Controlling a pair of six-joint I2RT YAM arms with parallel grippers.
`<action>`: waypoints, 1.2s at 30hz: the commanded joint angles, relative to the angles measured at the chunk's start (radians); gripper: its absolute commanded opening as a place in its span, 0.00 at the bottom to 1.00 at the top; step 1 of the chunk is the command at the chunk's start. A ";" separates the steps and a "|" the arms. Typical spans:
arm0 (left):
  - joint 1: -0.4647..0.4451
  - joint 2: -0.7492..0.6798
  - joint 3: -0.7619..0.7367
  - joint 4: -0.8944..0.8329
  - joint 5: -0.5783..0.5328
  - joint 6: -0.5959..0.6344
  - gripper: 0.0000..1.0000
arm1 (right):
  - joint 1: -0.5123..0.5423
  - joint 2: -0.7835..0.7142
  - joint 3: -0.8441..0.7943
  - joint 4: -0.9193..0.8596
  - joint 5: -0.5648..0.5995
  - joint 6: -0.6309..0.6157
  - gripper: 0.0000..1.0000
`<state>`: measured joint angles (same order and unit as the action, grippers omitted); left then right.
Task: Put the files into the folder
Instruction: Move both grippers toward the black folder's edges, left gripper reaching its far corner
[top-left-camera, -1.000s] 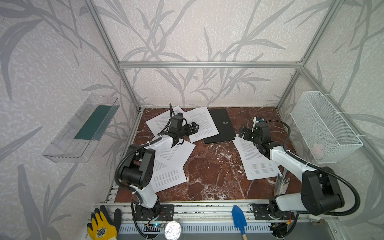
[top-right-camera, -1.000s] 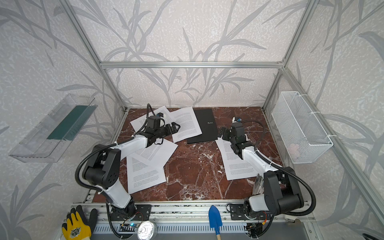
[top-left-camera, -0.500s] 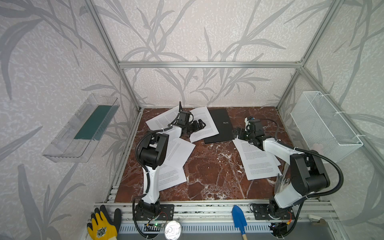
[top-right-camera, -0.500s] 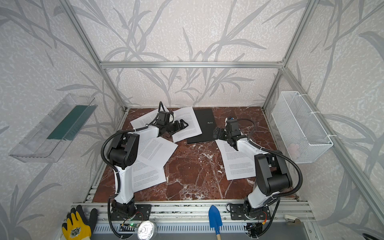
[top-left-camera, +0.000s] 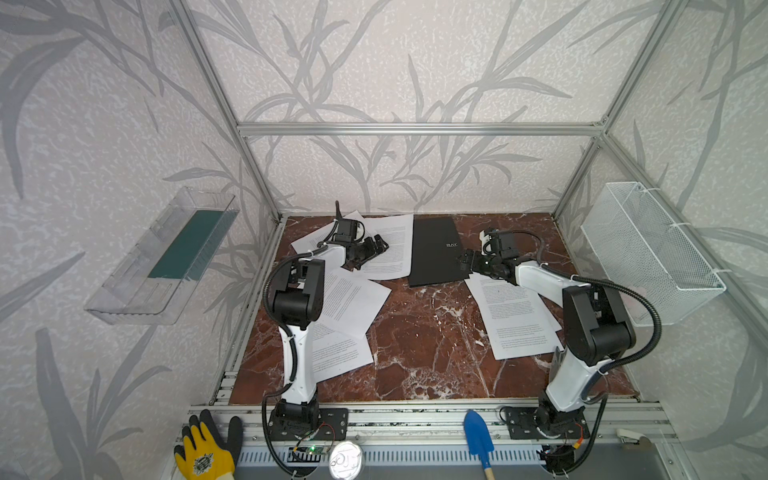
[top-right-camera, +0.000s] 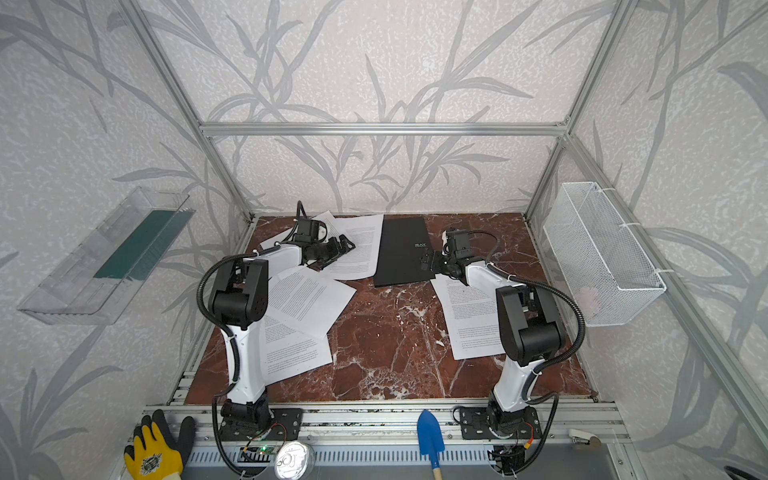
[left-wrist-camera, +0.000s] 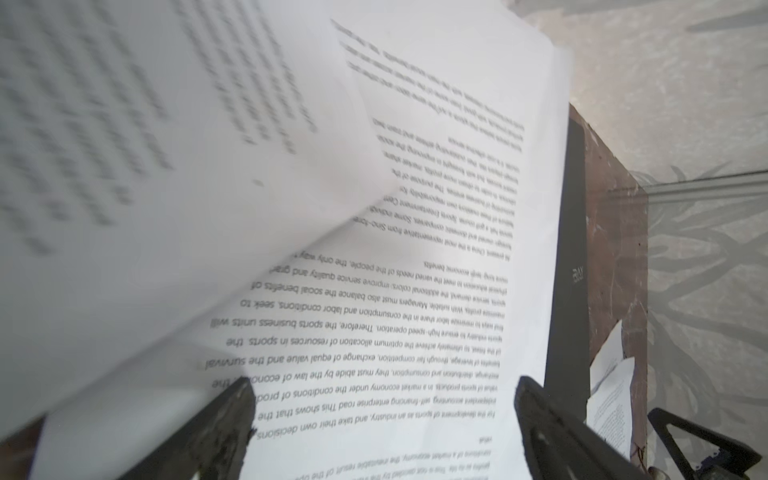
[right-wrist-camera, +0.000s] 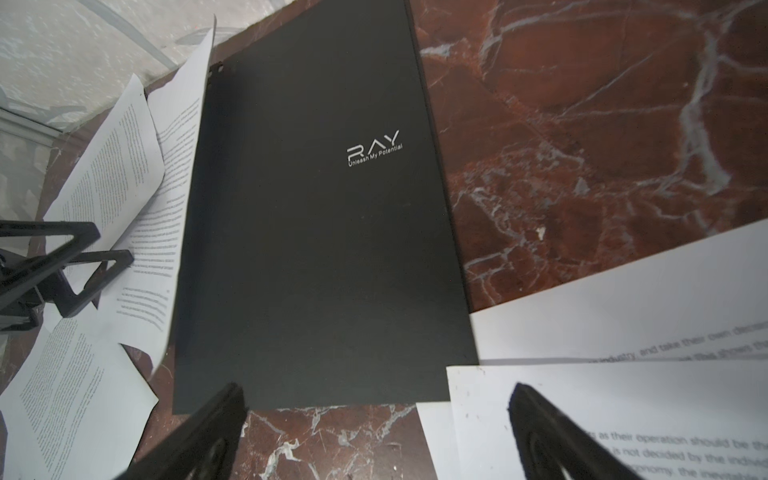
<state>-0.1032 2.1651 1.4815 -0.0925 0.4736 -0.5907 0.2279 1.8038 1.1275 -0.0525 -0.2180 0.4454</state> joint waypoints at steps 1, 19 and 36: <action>0.046 0.001 -0.055 -0.144 -0.030 0.018 0.99 | -0.002 0.025 0.035 -0.042 -0.039 0.008 0.99; -0.034 -0.386 -0.241 -0.048 0.047 -0.022 0.97 | -0.002 0.137 0.093 -0.084 -0.133 0.037 0.99; -0.152 -0.121 -0.024 -0.036 0.226 -0.078 0.98 | 0.009 0.259 0.245 -0.221 -0.060 -0.061 1.00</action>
<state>-0.2539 2.0117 1.4113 -0.1211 0.6441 -0.6518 0.2287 2.0243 1.3376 -0.1993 -0.3111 0.4248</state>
